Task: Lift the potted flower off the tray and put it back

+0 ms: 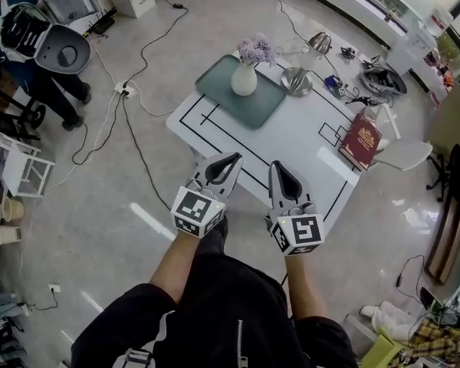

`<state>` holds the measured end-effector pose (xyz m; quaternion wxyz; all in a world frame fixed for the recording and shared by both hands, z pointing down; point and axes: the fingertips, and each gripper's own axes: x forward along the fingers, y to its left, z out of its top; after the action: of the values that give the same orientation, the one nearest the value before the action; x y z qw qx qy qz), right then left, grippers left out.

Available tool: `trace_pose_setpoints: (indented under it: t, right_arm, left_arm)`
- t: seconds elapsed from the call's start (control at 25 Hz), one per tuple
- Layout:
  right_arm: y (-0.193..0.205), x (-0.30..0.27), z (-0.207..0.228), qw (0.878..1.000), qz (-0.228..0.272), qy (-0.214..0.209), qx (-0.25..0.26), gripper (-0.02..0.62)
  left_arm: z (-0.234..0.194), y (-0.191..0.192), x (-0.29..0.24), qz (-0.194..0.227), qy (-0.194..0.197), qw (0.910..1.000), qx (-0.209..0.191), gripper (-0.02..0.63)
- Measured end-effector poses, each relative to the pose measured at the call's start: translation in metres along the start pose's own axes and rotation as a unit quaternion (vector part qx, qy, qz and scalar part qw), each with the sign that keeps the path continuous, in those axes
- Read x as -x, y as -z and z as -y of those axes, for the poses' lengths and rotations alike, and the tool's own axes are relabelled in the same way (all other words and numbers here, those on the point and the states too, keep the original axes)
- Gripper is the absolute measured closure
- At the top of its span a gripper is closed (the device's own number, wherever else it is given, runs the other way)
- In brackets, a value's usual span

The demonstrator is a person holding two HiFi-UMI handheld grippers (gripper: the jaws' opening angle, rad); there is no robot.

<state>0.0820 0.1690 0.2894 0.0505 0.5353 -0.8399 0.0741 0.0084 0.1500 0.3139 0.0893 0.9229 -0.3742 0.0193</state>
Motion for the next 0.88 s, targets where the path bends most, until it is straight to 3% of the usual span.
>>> trace_pose_setpoints:
  t: [0.2, 0.36, 0.88]
  right_arm:
    - [-0.002, -0.097, 0.027, 1.0, -0.021, 0.01, -0.013, 0.588]
    - [-0.002, -0.148, 0.042, 0.999, -0.03, 0.016, -0.012, 0.588]
    - [0.024, -0.226, 0.096, 0.999, -0.046, 0.002, -0.019, 0.588]
  left_arm:
    - [-0.079, -0.007, -0.056, -0.015, 0.012, 0.9998, -0.002, 0.589]
    - [-0.119, -0.006, -0.09, -0.026, 0.024, 0.9994, 0.0, 0.589]
    - [-0.168, 0.01, -0.157, -0.029, -0.003, 0.9994, 0.017, 0.589]
